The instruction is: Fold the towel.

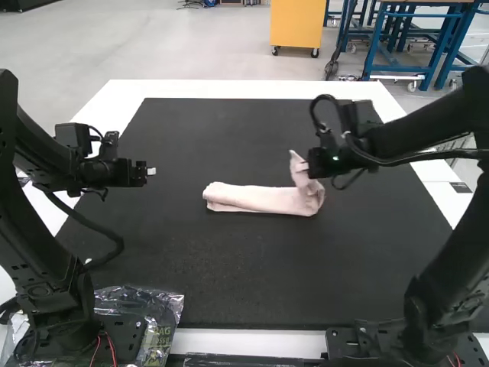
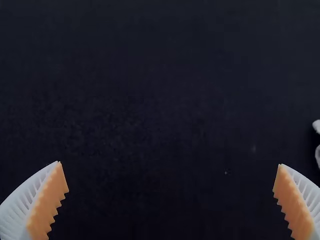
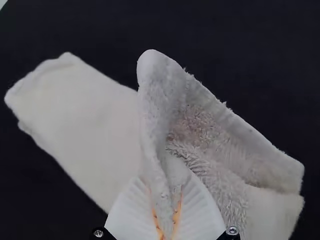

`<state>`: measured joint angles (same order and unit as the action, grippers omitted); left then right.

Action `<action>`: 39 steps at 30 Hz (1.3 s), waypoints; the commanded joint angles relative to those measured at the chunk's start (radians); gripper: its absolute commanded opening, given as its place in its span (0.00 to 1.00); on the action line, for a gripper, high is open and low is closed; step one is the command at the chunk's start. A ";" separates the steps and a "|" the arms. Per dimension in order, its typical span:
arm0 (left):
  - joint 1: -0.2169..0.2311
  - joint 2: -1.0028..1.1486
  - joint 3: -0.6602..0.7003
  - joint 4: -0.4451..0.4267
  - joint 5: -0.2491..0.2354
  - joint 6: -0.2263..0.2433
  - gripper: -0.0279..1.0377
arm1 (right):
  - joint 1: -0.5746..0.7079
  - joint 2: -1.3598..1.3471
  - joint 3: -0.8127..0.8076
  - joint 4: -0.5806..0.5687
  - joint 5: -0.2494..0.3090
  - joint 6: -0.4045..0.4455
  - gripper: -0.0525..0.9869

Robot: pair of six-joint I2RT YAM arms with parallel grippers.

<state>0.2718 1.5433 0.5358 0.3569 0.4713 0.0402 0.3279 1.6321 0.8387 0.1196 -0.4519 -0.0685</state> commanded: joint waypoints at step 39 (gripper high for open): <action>-0.008 -0.025 -0.100 0.085 0.035 0.033 0.94 | 0.362 0.499 0.485 0.054 0.032 0.136 0.03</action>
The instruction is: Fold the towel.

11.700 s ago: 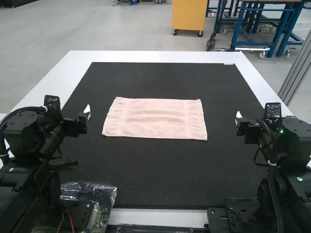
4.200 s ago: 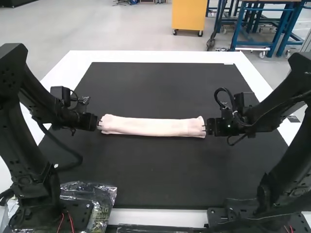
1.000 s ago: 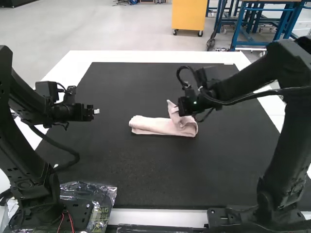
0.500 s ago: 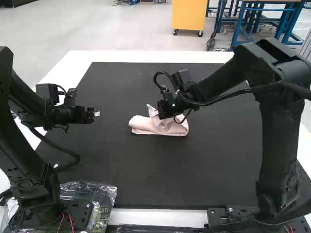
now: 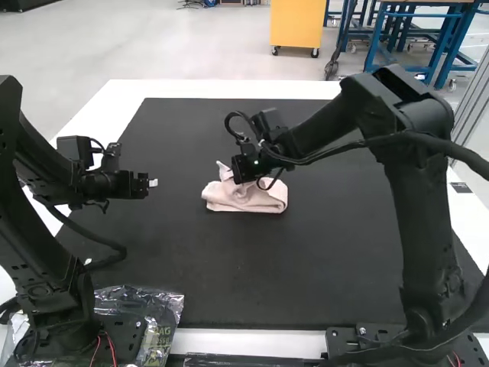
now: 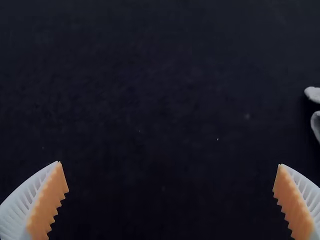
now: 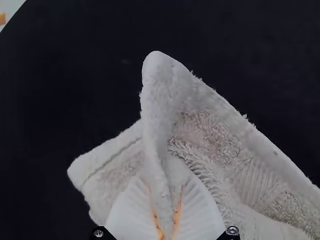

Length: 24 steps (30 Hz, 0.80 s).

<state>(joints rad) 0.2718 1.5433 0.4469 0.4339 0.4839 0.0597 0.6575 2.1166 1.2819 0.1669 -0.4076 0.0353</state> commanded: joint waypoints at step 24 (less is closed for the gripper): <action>-0.026 -0.026 -0.043 0.006 0.048 -0.014 0.94 | 0.008 -0.130 0.126 -0.021 -0.085 0.049 0.03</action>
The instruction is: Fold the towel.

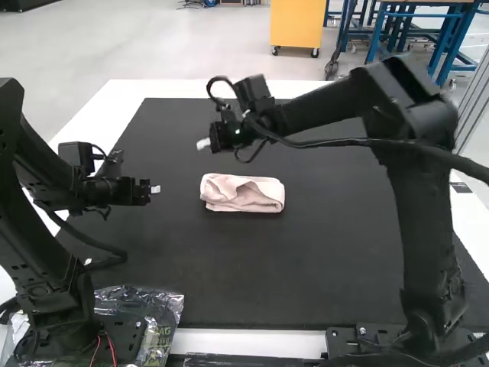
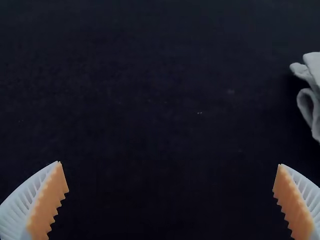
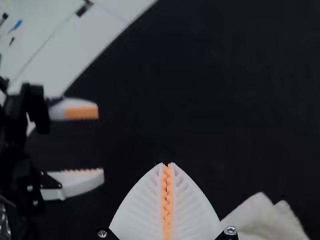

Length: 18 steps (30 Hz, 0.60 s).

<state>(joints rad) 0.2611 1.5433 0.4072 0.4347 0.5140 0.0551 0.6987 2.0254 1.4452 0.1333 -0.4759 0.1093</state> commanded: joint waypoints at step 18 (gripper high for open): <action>-0.080 -0.028 -0.001 0.038 0.014 -0.055 0.94 | -0.136 -0.030 -0.341 0.276 -0.053 -0.028 0.02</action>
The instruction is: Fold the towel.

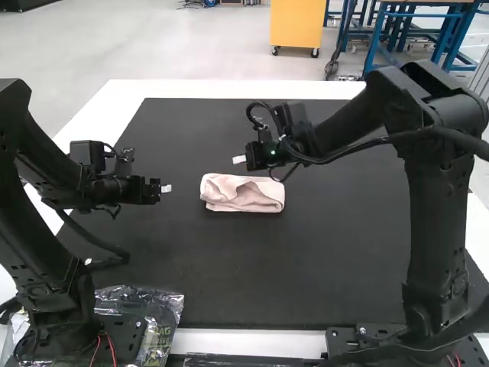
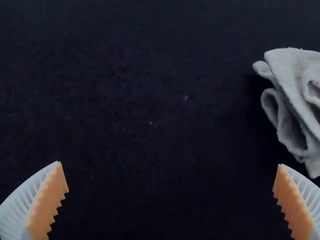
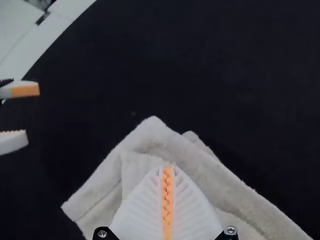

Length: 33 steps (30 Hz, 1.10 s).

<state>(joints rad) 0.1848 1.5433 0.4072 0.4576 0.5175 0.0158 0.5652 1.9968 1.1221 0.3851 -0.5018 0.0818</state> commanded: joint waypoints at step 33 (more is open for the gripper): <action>-0.004 -0.285 0.139 -0.073 -0.019 -0.109 0.94 | 0.039 0.189 -0.133 0.423 -0.044 0.179 0.03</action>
<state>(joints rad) 0.1848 1.2953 0.5083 0.3847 0.5014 -0.0734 0.5983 2.2436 0.9863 0.8108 -0.5350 0.1986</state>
